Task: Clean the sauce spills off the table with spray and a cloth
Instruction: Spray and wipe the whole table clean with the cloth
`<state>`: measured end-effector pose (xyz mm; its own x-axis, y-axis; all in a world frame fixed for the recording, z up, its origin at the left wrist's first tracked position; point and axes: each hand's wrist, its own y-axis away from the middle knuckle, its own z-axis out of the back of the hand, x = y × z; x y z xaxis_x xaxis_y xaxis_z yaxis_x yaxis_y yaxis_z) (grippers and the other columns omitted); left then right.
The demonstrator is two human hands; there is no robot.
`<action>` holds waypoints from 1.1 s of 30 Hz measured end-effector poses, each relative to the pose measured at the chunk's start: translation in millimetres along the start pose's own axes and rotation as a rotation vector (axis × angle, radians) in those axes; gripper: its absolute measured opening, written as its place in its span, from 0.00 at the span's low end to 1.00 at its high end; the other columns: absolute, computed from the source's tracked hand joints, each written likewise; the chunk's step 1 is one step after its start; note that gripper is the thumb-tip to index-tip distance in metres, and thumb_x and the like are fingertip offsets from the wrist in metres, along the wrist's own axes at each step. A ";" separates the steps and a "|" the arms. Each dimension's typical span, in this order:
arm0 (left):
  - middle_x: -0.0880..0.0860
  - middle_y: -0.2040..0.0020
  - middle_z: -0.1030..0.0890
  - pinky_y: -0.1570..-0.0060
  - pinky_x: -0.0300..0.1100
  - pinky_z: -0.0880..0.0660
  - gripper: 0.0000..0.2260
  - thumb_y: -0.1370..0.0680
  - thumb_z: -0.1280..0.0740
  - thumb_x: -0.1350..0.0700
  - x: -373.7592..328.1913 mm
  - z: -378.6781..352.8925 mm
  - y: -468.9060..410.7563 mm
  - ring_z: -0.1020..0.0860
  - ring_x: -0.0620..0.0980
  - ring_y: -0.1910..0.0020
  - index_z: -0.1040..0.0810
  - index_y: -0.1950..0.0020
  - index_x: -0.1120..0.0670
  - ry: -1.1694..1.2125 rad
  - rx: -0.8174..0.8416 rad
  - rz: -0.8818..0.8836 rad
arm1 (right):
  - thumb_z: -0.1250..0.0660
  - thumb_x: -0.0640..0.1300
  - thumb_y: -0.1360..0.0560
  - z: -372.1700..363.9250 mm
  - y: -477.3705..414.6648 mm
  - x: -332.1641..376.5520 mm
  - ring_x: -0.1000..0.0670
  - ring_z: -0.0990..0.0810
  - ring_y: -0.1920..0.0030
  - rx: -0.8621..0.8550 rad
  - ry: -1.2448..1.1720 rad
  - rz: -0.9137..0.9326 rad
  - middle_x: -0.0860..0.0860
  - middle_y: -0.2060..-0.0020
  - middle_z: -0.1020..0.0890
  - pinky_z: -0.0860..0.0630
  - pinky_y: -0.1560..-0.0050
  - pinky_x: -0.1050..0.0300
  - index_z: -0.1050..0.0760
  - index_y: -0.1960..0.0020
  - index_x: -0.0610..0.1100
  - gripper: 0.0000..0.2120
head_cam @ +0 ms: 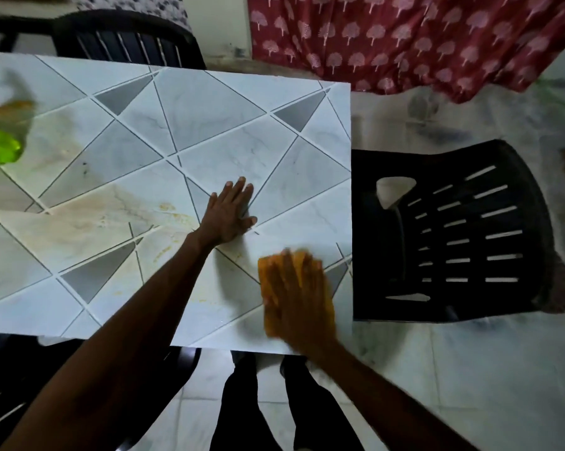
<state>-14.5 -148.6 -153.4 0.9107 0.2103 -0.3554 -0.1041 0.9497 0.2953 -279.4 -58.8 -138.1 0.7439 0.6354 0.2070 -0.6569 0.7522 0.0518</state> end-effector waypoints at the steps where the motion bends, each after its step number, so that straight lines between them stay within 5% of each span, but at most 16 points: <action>1: 0.53 0.19 0.49 0.28 0.62 0.46 0.37 0.23 0.32 0.44 0.3 0.4 1.5 0.49 0.58 0.21 0.46 0.20 0.52 0.003 -0.018 0.002 | 0.42 0.56 0.19 -5.6 28.7 12.3 0.31 0.48 0.20 0.019 0.012 0.079 0.41 0.18 0.47 0.43 0.26 0.28 0.49 0.17 0.47 0.35; 8: 0.57 0.23 0.35 0.31 0.58 0.34 0.32 0.26 0.37 0.44 6.1 -5.8 29.1 0.36 0.60 0.25 0.33 0.25 0.56 0.024 -0.145 -0.081 | 0.44 0.58 0.20 -11.3 24.1 -25.1 0.36 0.42 0.20 0.115 -0.026 0.075 0.48 0.17 0.47 0.45 0.25 0.28 0.49 0.17 0.55 0.34; 14: 0.56 0.30 0.26 0.35 0.55 0.28 0.27 0.25 0.39 0.42 55.8 -0.2 71.6 0.28 0.60 0.31 0.23 0.32 0.57 0.043 -0.254 -0.095 | 0.47 0.64 0.21 5.7 -148.3 -18.6 0.34 0.44 0.21 0.075 0.035 -0.256 0.47 0.19 0.42 0.46 0.25 0.29 0.46 0.18 0.55 0.34; 18: 0.57 0.33 0.23 0.37 0.55 0.26 0.23 0.25 0.37 0.46 100.3 9.7 93.8 0.25 0.60 0.35 0.22 0.34 0.58 0.013 -0.330 -0.062 | 0.47 0.67 0.24 -2.7 -221.1 50.8 0.32 0.42 0.22 0.074 0.021 -0.268 0.46 0.19 0.42 0.47 0.24 0.30 0.43 0.19 0.53 0.36; 22: 0.57 0.32 0.23 0.36 0.54 0.28 0.22 0.23 0.37 0.49 134.2 17.1 104.9 0.26 0.60 0.33 0.23 0.34 0.59 -0.046 -0.316 -0.076 | 0.43 0.63 0.23 -17.1 -148.8 106.0 0.33 0.42 0.22 0.089 0.026 0.036 0.46 0.18 0.42 0.46 0.24 0.33 0.43 0.18 0.52 0.36; 25: 0.57 0.33 0.24 0.34 0.54 0.32 0.21 0.22 0.35 0.50 137.3 22.0 103.1 0.28 0.60 0.32 0.25 0.33 0.60 -0.057 -0.284 -0.123 | 0.44 0.61 0.20 -27.5 -56.7 98.2 0.35 0.46 0.19 0.132 0.024 0.095 0.47 0.17 0.47 0.46 0.24 0.33 0.47 0.17 0.52 0.35; 29: 0.57 0.34 0.24 0.31 0.54 0.35 0.20 0.21 0.36 0.49 134.8 24.6 99.9 0.28 0.57 0.33 0.25 0.33 0.59 0.046 -0.296 -0.071 | 0.50 0.62 0.19 -23.9 -18.8 36.5 0.36 0.42 0.20 0.211 0.094 0.005 0.48 0.17 0.47 0.47 0.23 0.32 0.46 0.18 0.53 0.32; 33: 0.58 0.35 0.24 0.33 0.55 0.35 0.17 0.18 0.40 0.51 137.0 22.9 97.2 0.28 0.58 0.33 0.25 0.34 0.60 0.031 -0.319 -0.123 | 0.50 0.63 0.19 -10.2 -93.3 -1.7 0.32 0.45 0.21 0.133 0.179 -0.330 0.43 0.18 0.48 0.47 0.24 0.30 0.49 0.17 0.48 0.35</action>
<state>109.3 -32.8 -153.1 0.9123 0.0921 -0.3990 -0.1185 0.9921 -0.0420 -218.2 -128.3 -153.2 0.9198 0.3921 -0.0149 -0.3800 0.8996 0.2152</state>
